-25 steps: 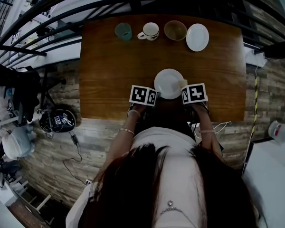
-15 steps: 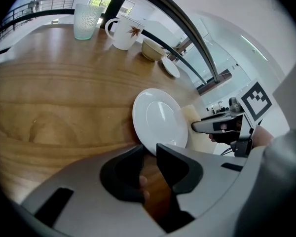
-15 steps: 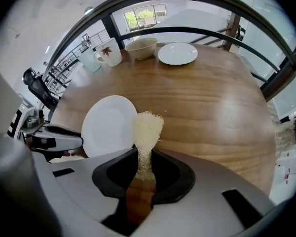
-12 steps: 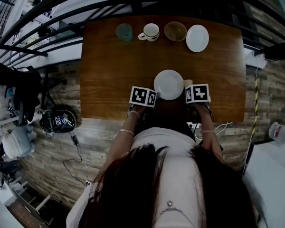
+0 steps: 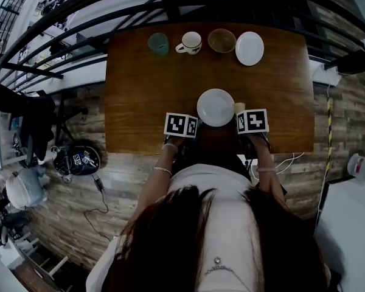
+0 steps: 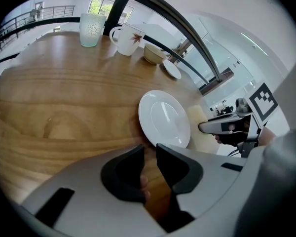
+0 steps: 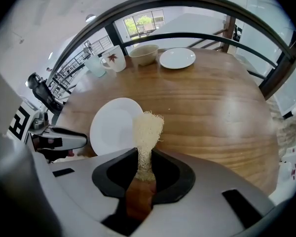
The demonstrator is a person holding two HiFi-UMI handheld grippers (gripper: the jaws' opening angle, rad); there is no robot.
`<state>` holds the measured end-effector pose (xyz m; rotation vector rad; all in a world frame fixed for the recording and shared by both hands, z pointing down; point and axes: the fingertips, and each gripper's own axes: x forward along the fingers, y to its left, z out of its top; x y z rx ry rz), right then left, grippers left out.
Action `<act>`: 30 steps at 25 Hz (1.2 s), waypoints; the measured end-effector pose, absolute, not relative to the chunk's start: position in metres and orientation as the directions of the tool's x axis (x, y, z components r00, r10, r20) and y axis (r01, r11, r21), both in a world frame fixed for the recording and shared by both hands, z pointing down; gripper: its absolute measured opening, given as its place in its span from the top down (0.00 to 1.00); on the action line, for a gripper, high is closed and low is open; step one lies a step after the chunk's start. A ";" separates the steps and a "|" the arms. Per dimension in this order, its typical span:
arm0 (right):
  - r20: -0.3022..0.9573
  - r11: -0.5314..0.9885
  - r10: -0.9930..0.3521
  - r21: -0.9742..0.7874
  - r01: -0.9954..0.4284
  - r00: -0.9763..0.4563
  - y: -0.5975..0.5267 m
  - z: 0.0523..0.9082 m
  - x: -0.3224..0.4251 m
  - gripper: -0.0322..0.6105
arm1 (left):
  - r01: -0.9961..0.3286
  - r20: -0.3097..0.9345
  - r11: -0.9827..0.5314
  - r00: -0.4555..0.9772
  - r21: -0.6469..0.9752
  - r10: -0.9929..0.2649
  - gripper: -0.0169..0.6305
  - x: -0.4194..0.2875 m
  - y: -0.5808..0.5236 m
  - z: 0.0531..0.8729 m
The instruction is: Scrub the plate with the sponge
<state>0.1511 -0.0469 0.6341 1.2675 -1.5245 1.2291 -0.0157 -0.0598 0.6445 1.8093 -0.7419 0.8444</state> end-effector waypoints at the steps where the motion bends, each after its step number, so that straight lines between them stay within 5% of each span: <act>1: 0.955 0.033 -0.225 -0.191 -0.981 -0.193 -0.046 0.632 0.150 0.80 | -0.791 0.812 -0.346 0.571 0.504 -0.123 0.85 -0.017 -0.060 0.644; 30: 0.899 0.026 -0.408 -0.164 -0.986 -0.160 0.014 0.602 0.114 0.80 | -0.808 0.794 -0.425 0.544 0.407 -0.272 0.86 -0.060 -0.023 0.612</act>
